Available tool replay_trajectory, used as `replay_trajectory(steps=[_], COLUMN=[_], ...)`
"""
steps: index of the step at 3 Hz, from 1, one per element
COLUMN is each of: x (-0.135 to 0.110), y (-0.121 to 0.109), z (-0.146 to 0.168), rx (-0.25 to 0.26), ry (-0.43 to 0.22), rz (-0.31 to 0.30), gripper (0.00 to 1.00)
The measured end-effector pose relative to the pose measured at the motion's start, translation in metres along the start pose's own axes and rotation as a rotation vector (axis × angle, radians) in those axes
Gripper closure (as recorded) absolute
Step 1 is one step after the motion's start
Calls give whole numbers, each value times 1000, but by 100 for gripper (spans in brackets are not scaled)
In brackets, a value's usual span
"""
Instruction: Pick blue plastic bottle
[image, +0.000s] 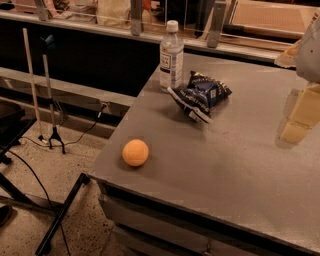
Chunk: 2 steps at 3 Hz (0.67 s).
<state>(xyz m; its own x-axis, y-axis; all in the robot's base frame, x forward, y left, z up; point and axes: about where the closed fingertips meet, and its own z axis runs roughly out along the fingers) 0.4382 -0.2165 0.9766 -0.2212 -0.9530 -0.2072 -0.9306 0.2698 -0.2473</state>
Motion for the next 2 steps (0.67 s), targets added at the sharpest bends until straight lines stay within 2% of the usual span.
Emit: replay_trajectory(steps=[1, 2], x=[0, -19], y=[0, -11], z=[0, -1], rx=[0, 12], ry=[0, -32], rz=[0, 6], gripper=[0, 0])
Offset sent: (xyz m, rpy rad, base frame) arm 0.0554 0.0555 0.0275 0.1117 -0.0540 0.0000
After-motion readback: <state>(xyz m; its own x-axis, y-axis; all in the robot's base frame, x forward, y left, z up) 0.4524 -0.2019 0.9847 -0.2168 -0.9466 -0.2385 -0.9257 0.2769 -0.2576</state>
